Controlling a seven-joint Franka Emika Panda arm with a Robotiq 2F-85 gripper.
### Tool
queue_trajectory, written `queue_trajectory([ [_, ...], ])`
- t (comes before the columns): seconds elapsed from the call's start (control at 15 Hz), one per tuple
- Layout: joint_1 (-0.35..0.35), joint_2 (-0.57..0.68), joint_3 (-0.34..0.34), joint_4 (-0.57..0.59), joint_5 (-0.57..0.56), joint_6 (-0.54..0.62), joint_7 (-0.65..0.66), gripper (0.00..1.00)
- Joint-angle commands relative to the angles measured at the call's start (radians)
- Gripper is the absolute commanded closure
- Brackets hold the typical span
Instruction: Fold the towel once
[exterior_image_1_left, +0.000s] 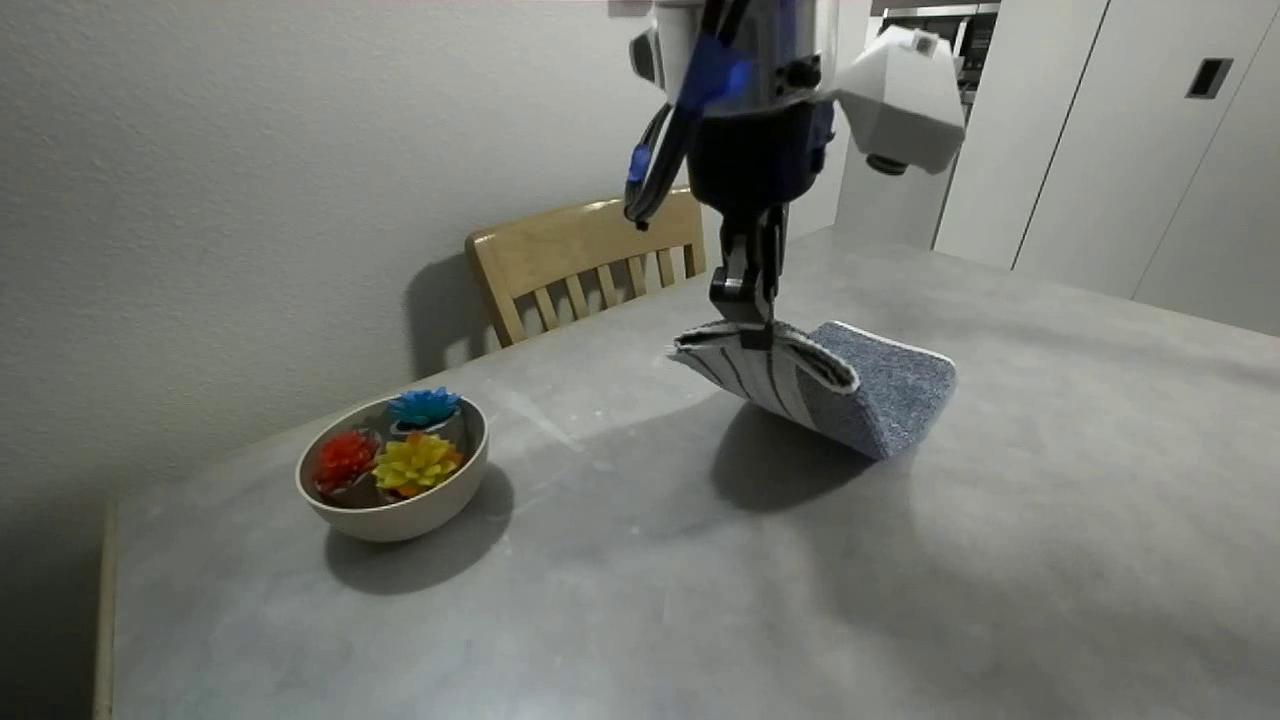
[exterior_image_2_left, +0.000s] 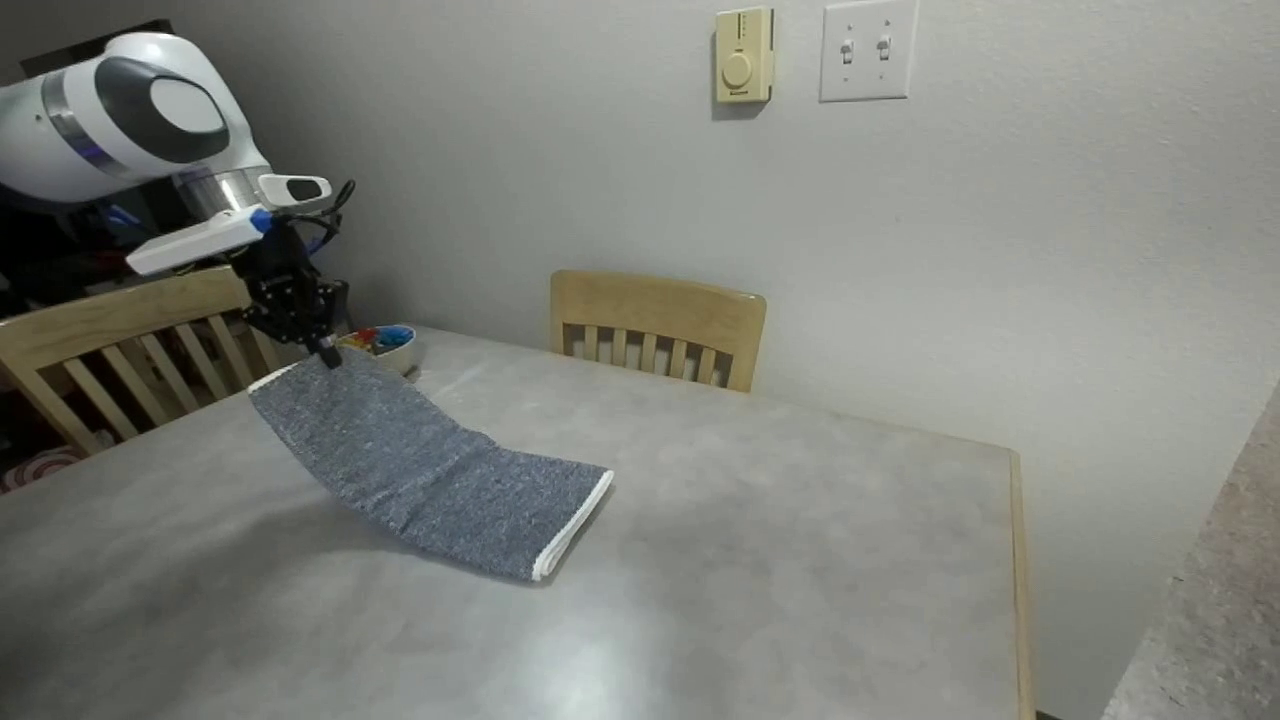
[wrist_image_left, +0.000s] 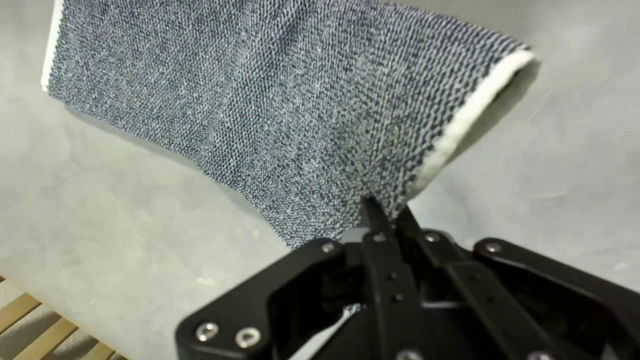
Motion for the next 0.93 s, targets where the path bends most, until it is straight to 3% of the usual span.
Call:
queue_trajectory([
  [0.0, -0.057, -0.098, 0.029, -0.071, 0.031, -0.028, -0.098, 0.98],
  [0.2, -0.110, -0.171, 0.023, -0.108, 0.044, -0.044, -0.215, 0.98],
  [0.6, -0.251, -0.284, -0.010, -0.131, 0.129, -0.121, -0.596, 0.98],
  [0.87, -0.316, -0.276, -0.055, -0.099, 0.150, -0.193, -0.815, 0.98],
])
